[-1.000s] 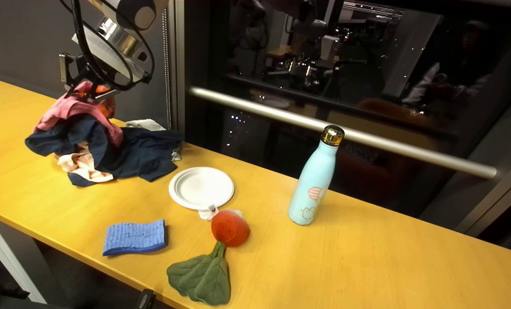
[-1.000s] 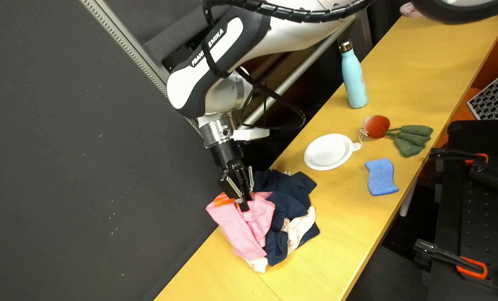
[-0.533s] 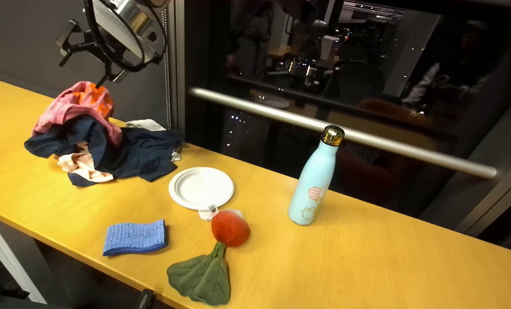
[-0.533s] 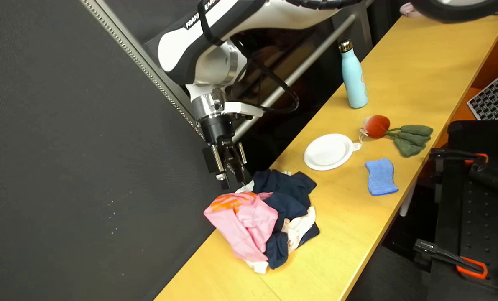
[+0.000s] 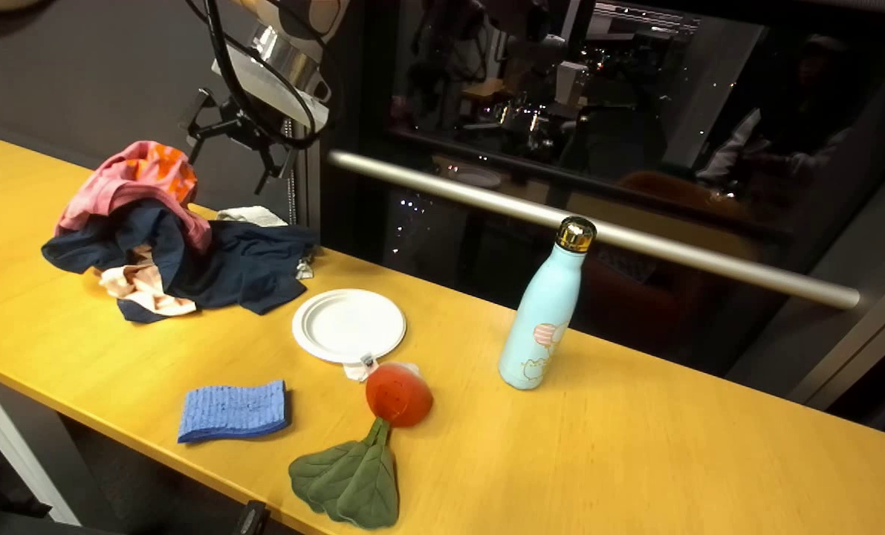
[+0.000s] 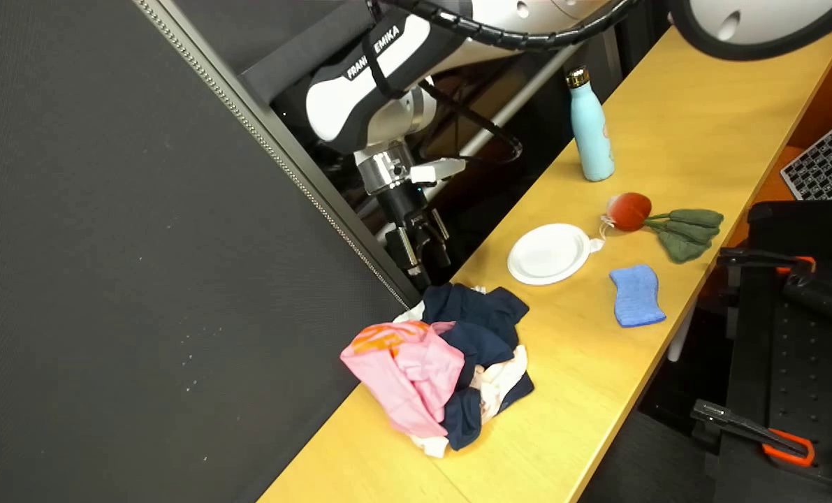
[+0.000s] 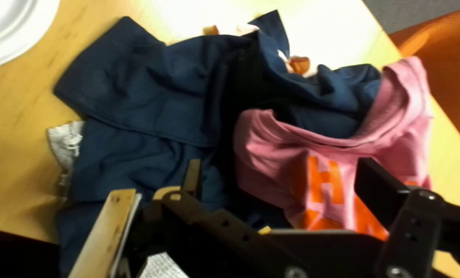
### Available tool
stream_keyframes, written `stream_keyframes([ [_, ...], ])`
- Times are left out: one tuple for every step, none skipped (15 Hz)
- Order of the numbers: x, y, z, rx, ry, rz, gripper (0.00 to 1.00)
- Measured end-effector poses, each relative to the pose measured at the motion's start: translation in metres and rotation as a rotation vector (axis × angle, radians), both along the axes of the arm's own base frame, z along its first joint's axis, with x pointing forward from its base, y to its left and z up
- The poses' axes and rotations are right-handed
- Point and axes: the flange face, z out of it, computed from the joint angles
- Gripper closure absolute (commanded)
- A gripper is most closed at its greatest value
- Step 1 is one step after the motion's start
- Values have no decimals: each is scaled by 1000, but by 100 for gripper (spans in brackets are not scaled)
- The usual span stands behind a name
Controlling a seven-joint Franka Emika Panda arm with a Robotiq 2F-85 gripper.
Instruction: Pull out the towel from the pile
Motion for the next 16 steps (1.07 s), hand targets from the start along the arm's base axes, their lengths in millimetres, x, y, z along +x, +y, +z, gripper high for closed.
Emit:
stream_keyframes([
  [2,-3,-9,-31,-6,-5,0],
  [3,-3,-18,-55,-12,-9,0],
  [5,1,-30,-75,-18,-10,0],
  [6,7,-41,-95,-29,-10,0],
  [8,15,-53,-113,-43,-11,0],
  [10,22,-64,-140,-62,-13,0],
  [13,28,-74,-170,-85,-19,0],
  [16,32,-83,-197,-111,-29,0],
  [19,36,-89,-220,-140,-41,0],
  [23,37,-93,-240,-169,-55,0],
  [27,39,-95,-254,-199,-72,0],
  [30,39,-95,-262,-228,-89,0],
  [34,39,-94,-267,-254,-105,0],
  [37,38,-92,-271,-277,-119,0],
  [40,38,-90,-272,-299,-131,0],
  [42,39,-88,-272,-315,-141,0],
])
